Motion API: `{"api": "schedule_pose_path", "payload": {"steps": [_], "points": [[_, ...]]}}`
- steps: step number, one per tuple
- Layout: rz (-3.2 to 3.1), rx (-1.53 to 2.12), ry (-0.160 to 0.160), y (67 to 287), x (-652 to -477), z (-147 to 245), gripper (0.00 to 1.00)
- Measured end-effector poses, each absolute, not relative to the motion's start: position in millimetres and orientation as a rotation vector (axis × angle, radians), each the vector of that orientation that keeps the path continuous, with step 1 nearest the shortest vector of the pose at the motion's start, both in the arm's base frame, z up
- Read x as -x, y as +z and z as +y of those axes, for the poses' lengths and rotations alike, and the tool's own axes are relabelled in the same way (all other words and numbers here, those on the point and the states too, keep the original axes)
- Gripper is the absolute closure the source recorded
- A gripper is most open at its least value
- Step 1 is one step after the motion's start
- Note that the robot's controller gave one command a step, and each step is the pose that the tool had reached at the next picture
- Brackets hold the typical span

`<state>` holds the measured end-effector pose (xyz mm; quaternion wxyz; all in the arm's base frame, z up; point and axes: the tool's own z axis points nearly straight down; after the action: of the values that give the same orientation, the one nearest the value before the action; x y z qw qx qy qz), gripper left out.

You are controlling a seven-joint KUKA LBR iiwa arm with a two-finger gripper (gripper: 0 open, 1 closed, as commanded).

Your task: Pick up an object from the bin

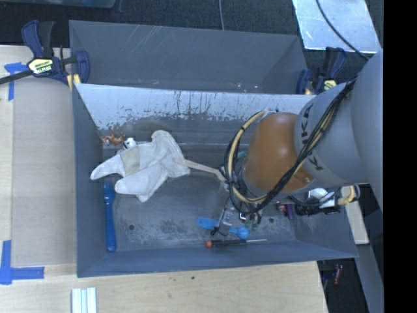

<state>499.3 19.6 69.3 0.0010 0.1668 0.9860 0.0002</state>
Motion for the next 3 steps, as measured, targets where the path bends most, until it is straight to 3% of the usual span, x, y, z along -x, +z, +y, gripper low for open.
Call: {"api": "schedule_pose_path", "payload": {"steps": [1, 2, 3], "points": [[3.131, 0.003, 0.001, 148, -490.5, 34, 0.0], [3.105, -0.503, -0.003, 98, -483.2, 30, 0.0], [3.129, 0.041, 0.001, 71, -487.2, 31, 0.0]]}}
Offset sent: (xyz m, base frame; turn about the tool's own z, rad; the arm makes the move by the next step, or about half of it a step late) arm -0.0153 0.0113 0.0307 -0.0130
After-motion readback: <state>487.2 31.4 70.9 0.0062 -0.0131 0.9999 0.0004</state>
